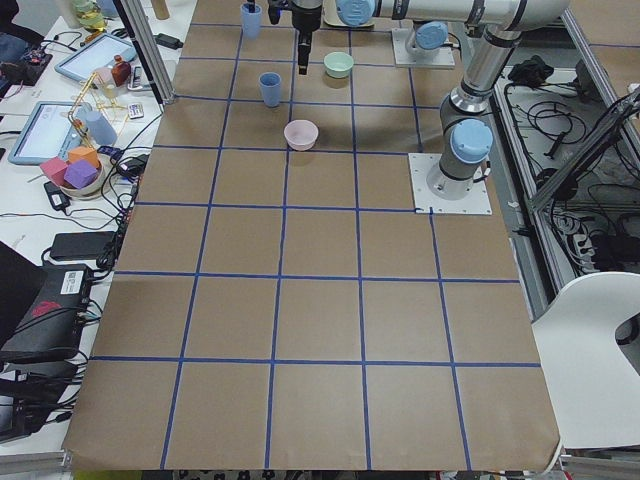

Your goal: Stack blue cups with both arms

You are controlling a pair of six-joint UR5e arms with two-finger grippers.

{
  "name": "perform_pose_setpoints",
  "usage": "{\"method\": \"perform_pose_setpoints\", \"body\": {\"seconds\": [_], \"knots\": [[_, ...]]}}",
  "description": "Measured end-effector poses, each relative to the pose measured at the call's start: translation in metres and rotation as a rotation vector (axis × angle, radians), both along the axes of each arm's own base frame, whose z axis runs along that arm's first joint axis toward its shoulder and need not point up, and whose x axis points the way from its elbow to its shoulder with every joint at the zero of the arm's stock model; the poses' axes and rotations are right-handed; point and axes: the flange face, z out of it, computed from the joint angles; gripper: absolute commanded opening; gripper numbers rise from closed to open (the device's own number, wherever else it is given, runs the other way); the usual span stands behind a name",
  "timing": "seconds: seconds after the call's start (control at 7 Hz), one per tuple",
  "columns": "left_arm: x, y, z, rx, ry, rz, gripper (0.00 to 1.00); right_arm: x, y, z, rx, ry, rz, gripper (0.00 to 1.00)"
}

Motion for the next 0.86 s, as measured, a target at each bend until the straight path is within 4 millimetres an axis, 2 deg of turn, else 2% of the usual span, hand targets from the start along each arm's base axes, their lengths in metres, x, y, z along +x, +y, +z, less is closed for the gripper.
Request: {"method": "perform_pose_setpoints", "body": {"seconds": [0.43,0.57,0.86], "knots": [[0.000,0.000,0.002,0.001,0.000,0.000,1.00,0.137,0.038,0.013,0.010,-0.011,-0.026,0.00],[0.000,0.001,0.002,0.003,0.000,-0.001,1.00,0.170,0.050,0.013,0.014,-0.015,-0.039,0.00],[0.000,0.001,0.002,0.004,0.000,-0.001,1.00,0.211,0.067,0.010,0.027,-0.021,-0.074,0.00]]}}
